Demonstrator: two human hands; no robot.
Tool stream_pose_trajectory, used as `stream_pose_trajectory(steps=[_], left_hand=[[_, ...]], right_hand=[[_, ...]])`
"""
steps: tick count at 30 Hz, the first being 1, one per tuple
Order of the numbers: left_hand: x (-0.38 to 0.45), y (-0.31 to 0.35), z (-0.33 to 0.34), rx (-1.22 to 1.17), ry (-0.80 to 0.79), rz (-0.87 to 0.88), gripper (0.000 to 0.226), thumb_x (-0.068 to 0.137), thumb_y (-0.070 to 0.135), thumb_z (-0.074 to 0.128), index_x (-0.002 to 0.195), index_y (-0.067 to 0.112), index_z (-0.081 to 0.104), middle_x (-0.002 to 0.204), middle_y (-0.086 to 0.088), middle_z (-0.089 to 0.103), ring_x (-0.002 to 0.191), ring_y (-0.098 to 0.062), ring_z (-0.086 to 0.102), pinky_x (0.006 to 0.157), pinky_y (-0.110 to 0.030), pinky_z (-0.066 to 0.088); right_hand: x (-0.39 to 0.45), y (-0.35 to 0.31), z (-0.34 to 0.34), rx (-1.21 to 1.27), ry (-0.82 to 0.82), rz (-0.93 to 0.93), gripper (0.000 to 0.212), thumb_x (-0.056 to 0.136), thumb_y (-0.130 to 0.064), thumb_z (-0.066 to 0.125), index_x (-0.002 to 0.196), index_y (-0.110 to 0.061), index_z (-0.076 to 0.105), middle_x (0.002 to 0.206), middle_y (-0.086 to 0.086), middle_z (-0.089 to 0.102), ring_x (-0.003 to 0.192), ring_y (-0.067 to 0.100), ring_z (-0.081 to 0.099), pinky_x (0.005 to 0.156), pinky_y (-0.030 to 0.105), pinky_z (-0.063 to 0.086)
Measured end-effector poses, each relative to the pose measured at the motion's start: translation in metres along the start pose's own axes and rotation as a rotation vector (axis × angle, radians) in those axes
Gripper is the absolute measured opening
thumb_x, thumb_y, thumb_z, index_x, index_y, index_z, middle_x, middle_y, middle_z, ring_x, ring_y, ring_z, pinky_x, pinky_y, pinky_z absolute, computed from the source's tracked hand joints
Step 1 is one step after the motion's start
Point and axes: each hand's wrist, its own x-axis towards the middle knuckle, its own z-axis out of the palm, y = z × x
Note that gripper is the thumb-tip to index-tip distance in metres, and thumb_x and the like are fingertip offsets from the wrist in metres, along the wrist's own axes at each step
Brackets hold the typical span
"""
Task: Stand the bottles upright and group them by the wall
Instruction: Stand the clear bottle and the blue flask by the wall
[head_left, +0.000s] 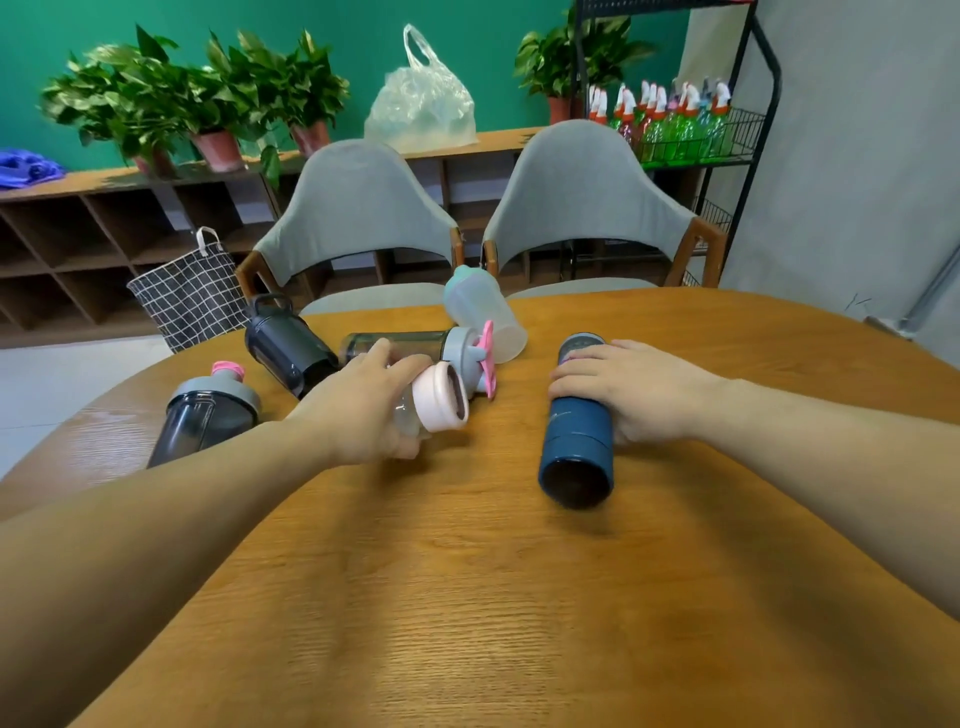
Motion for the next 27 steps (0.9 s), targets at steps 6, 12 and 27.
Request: stream_pose_trajectory(steps=[6,12,27], left_hand=[[0.007,0.039,-0.024,-0.300,0.111,0.003,0.088,0.062,0.042,0.082,0.140,0.035,0.041,0.120,0.006,0.051,0.109,-0.016,0.050,0.093,-0.037,0.046],[0.038,0.097,-0.037,-0.571,0.254,0.041,0.074,0.065,0.033,0.085,0.130,0.035,0.050,0.114,0.011,0.064,0.102,-0.012,0.059,0.085,-0.033,0.051],[0.184,0.268,-0.007,-1.057,0.263,0.044,0.081,0.071,0.031,0.087,0.136,0.026,0.038,0.120,0.009,0.053,0.109,-0.012,0.052,0.075,-0.019,0.045]], right_hand=[[-0.033,0.007,-0.016,0.419,0.273,0.220,0.075,0.066,-0.031,0.088,0.130,-0.039,0.049,0.131,-0.014,0.056,0.123,0.013,0.049,0.105,0.041,0.043],[-0.067,0.034,-0.019,0.695,0.474,0.419,0.075,0.064,-0.034,0.084,0.130,-0.042,0.048,0.115,-0.013,0.064,0.105,0.014,0.060,0.086,0.036,0.053],[-0.149,0.184,0.007,1.007,0.678,0.860,0.076,0.077,-0.036,0.081,0.139,-0.026,0.037,0.141,0.002,0.053,0.121,0.024,0.056,0.088,0.039,0.055]])
